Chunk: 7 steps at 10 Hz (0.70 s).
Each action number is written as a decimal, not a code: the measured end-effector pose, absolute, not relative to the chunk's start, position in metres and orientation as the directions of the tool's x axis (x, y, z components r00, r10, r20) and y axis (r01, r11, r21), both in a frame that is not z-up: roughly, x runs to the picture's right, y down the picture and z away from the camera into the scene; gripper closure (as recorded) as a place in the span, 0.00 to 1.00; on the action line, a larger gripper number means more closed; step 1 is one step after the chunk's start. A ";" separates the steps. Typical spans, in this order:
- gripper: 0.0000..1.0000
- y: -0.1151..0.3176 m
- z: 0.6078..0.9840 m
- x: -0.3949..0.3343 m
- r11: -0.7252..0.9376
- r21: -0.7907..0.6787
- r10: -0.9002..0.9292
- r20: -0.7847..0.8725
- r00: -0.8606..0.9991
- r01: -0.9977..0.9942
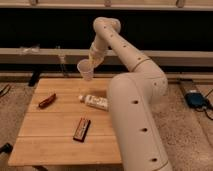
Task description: Place the ceramic cup in the ceramic bowl
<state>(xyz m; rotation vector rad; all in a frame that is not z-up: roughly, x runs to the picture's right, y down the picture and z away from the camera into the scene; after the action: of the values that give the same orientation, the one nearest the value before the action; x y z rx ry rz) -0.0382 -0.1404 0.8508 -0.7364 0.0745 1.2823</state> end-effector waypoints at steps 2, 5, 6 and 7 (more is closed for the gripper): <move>1.00 -0.131 0.839 0.009 0.038 -0.427 0.853 -0.458 0.252 -0.903; 1.00 -0.102 0.829 0.086 -0.065 -0.349 0.856 -0.502 0.128 -0.935; 1.00 -0.088 0.826 0.112 -0.102 -0.317 0.851 -0.519 0.083 -0.943; 1.00 -0.072 0.823 0.140 -0.141 -0.282 0.844 -0.535 0.033 -0.949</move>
<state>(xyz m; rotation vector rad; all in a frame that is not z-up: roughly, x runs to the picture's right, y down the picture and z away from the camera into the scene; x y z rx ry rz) 0.1398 -0.0724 0.8233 -0.6988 0.1937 1.5676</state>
